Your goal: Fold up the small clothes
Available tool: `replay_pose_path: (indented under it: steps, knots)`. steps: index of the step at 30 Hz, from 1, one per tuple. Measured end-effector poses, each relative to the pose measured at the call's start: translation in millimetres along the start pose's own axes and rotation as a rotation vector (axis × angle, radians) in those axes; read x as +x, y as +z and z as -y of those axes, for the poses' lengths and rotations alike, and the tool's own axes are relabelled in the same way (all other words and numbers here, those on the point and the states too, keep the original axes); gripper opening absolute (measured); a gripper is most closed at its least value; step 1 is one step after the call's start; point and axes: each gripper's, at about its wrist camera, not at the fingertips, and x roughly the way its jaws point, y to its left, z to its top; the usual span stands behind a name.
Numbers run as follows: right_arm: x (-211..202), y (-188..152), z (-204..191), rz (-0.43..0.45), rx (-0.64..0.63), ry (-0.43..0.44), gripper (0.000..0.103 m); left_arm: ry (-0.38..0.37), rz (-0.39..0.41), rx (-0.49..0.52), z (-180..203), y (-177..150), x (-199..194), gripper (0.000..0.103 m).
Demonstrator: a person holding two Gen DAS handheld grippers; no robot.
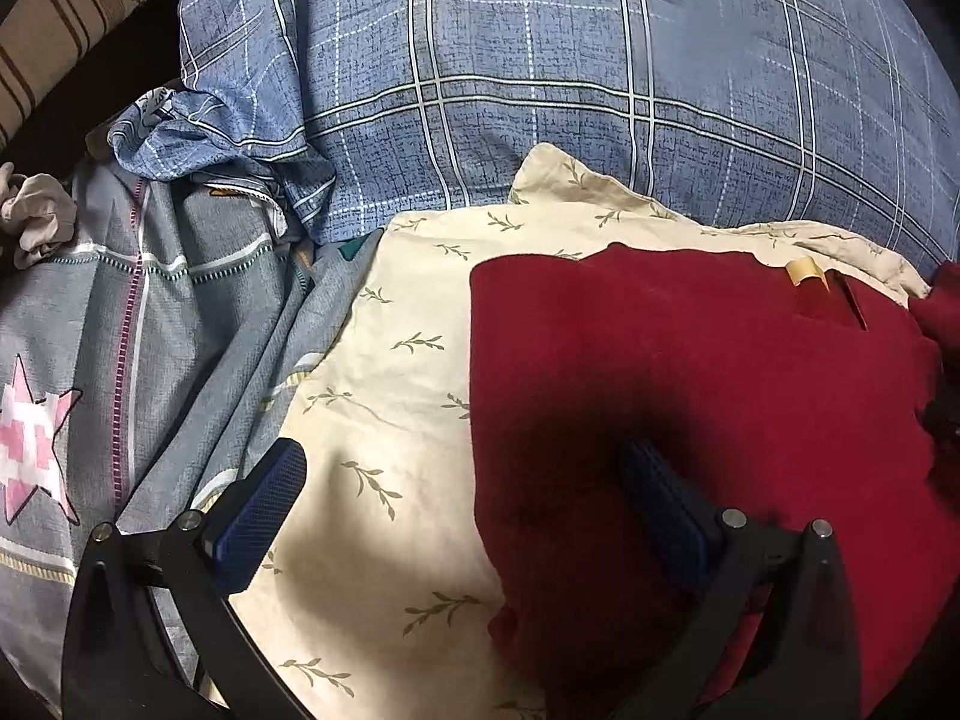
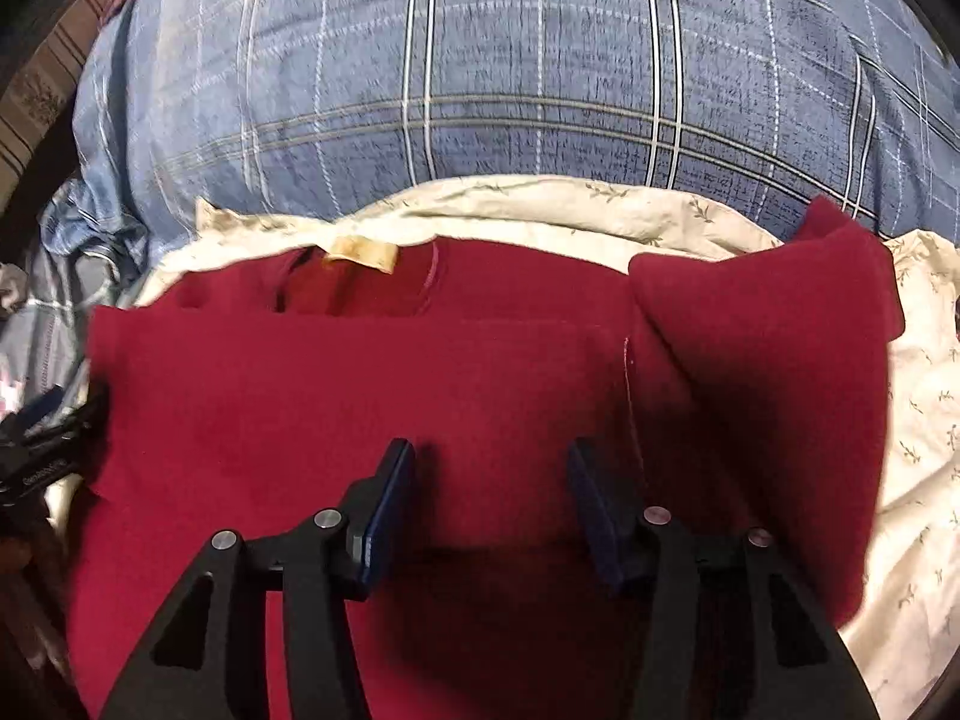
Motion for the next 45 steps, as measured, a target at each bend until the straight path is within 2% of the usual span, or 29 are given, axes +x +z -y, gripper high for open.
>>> replay_pose_path:
  steps: [2, 4, 6, 9, 11, 13, 20, 23, 25, 29, 32, 35, 37, 40, 42, 43, 44, 45]
  knots:
    - [-2.2, -3.9, 2.5, 0.005, 0.001, 0.010, 0.061, 0.003, 0.008, 0.008, 1.2, 0.3, -3.6, 0.103]
    - [2.9, -9.4, 5.9, -0.008, 0.003, 0.005, 0.062, -0.001, 0.019, 0.015, 2.6, 0.8, -7.3, 0.103]
    - [4.1, -15.7, 6.2, 0.020, 0.005, 0.009, 0.064, -0.010, 0.023, 0.017, 3.7, 1.1, -10.2, 0.103]
    - [5.4, -18.0, 1.7, 0.021, 0.005, 0.024, 0.073, -0.035, 0.044, 0.016, 4.2, 1.7, -16.4, 0.103]
    - [8.7, -17.0, -1.2, 0.014, -0.010, 0.043, 0.085, -0.046, 0.064, 0.013, 4.4, 2.6, -20.7, 0.103]
    - [9.5, -17.5, -6.6, 0.011, -0.038, 0.042, 0.090, -0.072, 0.075, 0.006, 4.0, 3.7, -23.7, 0.103]
    - [3.5, -24.8, -10.4, 0.026, -0.041, 0.025, 0.090, -0.111, 0.038, 0.019, 12.1, 1.3, -16.4, 0.103]
    - [3.1, -25.2, -11.4, 0.026, -0.050, 0.021, 0.090, -0.071, -0.014, 0.078, 25.1, -4.2, -4.4, 0.103]
    - [-3.3, -23.3, -9.4, 0.031, -0.049, 0.030, 0.088, -0.060, -0.016, 0.089, 27.8, -7.2, -2.3, 0.103]
    - [-44.2, -14.4, 21.1, 0.124, 0.029, 0.045, 0.085, -0.081, -0.027, 0.061, 22.3, -6.6, -3.3, 0.103]
    - [-75.4, 2.8, 59.9, 0.208, 0.122, 0.027, 0.087, -0.092, -0.039, 0.046, 21.1, -7.2, -0.5, 0.103]
    - [-84.1, 25.0, 96.7, 0.236, 0.215, -0.031, 0.088, -0.090, -0.037, 0.044, 21.4, -7.4, -1.0, 0.103]
    - [-75.6, 42.8, 121.8, 0.220, 0.270, -0.034, 0.091, -0.087, -0.034, 0.047, 22.7, -7.6, -1.0, 0.103]
    - [-40.6, 70.2, 153.6, 0.124, 0.345, -0.041, 0.091, -0.087, -0.035, 0.046, 22.7, -7.6, -0.4, 0.103]
    - [-19.2, 79.7, 168.7, 0.104, 0.379, -0.044, 0.089, -0.090, -0.036, 0.045, 22.5, -7.4, 0.3, 0.103]
    - [-8.1, 83.1, 173.9, 0.098, 0.388, -0.053, 0.081, -0.091, -0.036, 0.044, 22.6, -7.2, 0.7, 0.103]
    - [3.0, 87.1, 178.0, 0.083, 0.388, -0.059, 0.061, -0.092, -0.037, 0.044, 22.7, -7.0, 1.2, 0.103]
    - [14.0, 89.8, 181.7, 0.058, 0.385, -0.074, 0.050, -0.092, -0.037, 0.043, 22.6, -6.6, 1.7, 0.103]
